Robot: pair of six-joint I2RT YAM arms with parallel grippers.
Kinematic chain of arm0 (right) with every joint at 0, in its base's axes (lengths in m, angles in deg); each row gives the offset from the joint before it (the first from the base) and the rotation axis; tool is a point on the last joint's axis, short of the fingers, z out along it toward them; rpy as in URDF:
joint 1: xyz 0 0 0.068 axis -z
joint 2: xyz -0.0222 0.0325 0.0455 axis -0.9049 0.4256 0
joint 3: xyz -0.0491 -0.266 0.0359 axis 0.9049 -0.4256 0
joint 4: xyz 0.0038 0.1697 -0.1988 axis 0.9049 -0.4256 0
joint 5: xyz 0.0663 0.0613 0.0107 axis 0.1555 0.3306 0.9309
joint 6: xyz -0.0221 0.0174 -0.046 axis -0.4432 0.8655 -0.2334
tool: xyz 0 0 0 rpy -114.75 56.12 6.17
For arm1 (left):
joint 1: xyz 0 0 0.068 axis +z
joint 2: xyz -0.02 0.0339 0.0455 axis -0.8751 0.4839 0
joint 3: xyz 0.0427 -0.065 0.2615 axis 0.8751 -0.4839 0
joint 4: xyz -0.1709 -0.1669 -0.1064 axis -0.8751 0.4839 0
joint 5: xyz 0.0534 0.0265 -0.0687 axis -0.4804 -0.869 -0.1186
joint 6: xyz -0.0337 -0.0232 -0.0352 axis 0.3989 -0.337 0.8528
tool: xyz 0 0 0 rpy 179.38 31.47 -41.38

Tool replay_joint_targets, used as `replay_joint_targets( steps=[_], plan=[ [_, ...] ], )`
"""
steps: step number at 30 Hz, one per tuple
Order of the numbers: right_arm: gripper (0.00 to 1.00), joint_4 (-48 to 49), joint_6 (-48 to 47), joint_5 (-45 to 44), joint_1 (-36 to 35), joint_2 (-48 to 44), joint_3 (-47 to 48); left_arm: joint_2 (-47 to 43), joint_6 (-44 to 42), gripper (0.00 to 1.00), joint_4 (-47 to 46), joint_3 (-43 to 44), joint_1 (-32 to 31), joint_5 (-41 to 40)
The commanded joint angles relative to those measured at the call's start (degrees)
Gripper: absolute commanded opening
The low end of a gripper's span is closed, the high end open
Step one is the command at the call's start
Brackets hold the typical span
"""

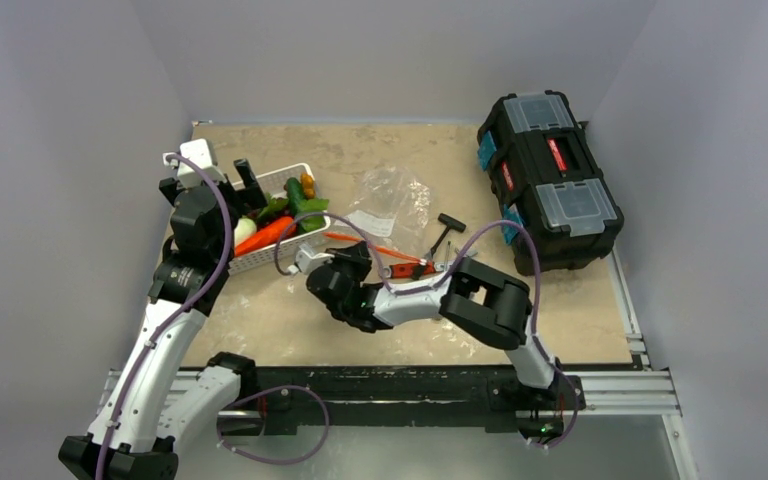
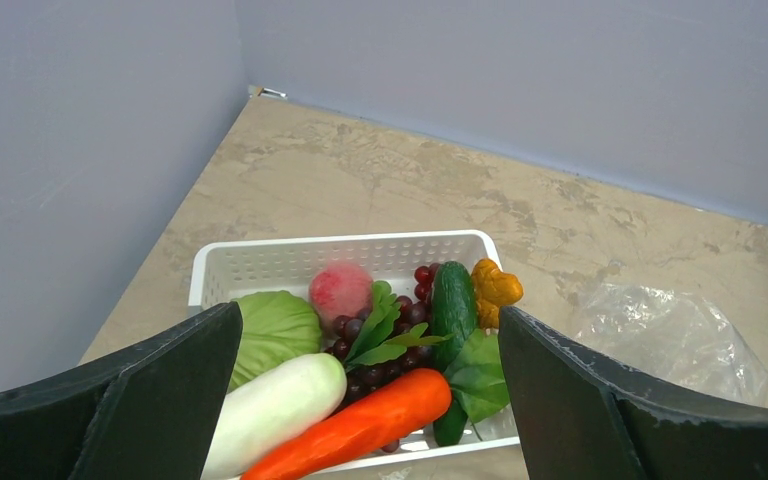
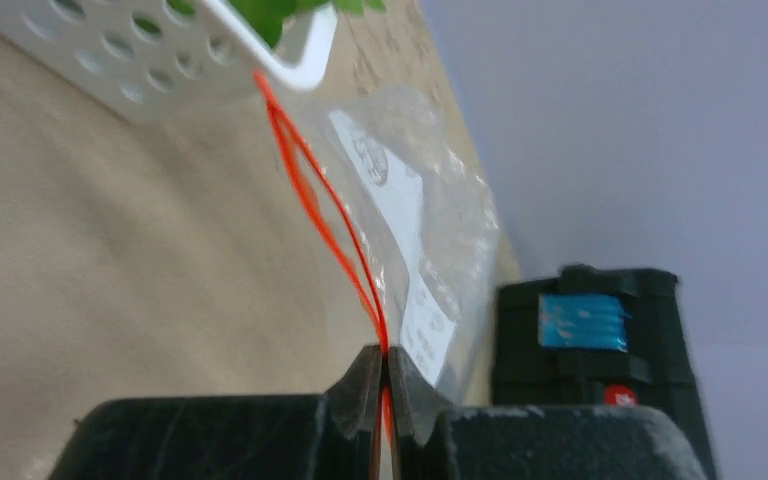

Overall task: Place the food in the zip-top bag and seal the zipper
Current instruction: Pick up the zipper food storage bag at the center of the board, then open the zipper of the food storage bag at the center of the board.

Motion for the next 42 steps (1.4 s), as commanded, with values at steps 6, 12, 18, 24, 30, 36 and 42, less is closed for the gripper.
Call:
replay_joint_targets(
  steps=[6, 12, 18, 24, 30, 36, 42],
  plan=[
    [0.0, -32.6, 45.2, 40.1, 13.0, -21.7, 8.3, -0.4, 0.5, 1.0, -1.4, 1.6, -0.1, 2.0],
    [0.0, -29.4, 60.9, 67.1, 26.3, -31.5, 3.0, 0.0, -0.4, 1.0, -3.1, 1.5, -0.1, 12.0],
    [0.0, -18.8, 82.0, 81.6, 36.3, -38.7, -5.4, 2.2, -1.4, 1.0, -6.1, 1.8, -0.1, 30.3],
    [0.0, -17.7, 91.1, 75.6, 37.3, -44.2, -10.0, 9.8, -2.3, 1.0, -4.3, 6.2, -4.2, 47.8],
    [0.0, -16.8, 98.3, 67.4, 37.3, -46.4, -12.8, 13.1, -6.9, 0.96, 0.1, 8.3, -13.4, 46.5],
    [0.0, -18.3, 100.1, 64.4, 37.2, -43.8, -9.8, 15.0, -6.3, 0.83, 0.4, 8.8, -17.7, 43.8],
    [0.0, -24.2, 102.4, 59.5, 35.9, -42.0, -6.8, 20.5, -6.4, 0.73, 5.4, 13.6, -19.5, 39.4]
  ],
)
